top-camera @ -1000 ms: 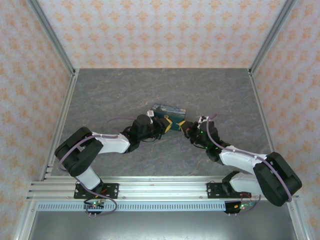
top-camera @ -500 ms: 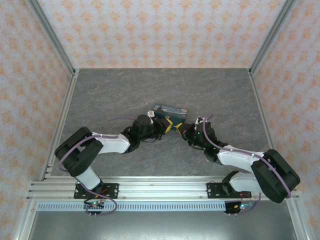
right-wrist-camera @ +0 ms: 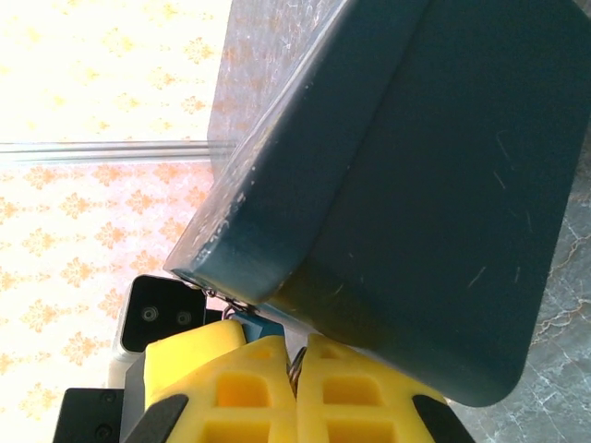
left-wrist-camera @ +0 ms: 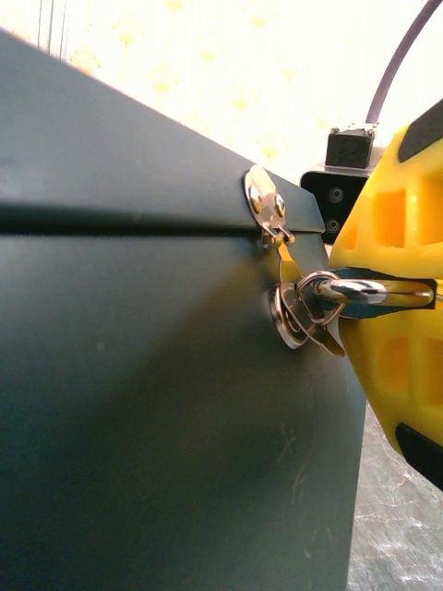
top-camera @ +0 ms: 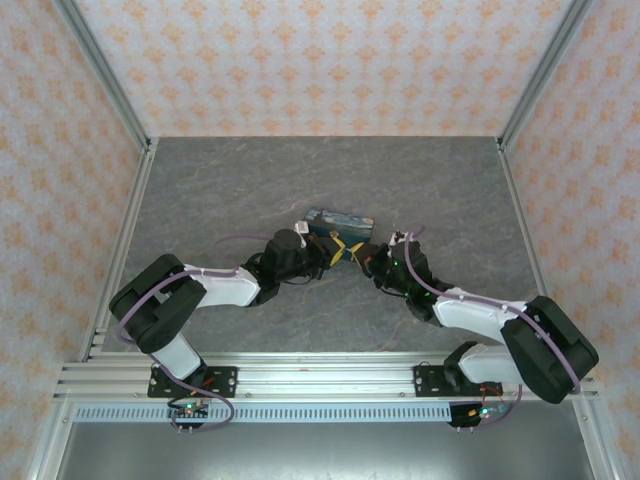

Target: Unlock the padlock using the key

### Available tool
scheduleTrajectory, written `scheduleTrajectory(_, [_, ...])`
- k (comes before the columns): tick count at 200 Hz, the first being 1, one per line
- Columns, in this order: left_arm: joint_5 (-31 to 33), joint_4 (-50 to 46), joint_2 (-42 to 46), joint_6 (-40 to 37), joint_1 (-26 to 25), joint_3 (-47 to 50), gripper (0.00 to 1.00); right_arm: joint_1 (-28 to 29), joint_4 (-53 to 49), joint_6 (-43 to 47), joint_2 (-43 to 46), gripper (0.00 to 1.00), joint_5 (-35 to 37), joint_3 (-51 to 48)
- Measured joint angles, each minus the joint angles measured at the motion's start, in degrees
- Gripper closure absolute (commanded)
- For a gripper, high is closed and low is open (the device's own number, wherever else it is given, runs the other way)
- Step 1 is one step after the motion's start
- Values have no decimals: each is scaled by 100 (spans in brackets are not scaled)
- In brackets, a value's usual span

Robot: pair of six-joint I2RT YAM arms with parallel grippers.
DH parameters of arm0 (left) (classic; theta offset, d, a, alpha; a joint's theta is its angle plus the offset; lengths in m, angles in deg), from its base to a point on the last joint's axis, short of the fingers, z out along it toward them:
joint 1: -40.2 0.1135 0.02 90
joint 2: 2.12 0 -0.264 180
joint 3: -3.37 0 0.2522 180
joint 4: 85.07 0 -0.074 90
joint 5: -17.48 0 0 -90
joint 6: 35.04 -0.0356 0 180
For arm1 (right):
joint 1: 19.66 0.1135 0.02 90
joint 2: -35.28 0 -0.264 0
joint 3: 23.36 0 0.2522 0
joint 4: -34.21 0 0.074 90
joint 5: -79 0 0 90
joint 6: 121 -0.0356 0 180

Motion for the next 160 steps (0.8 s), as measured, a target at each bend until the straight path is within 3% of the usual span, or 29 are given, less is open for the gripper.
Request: scheduleTrajectory(160, [85, -81, 0, 46, -2, 0, 100, 13, -581, 640, -22, 100, 105, 258])
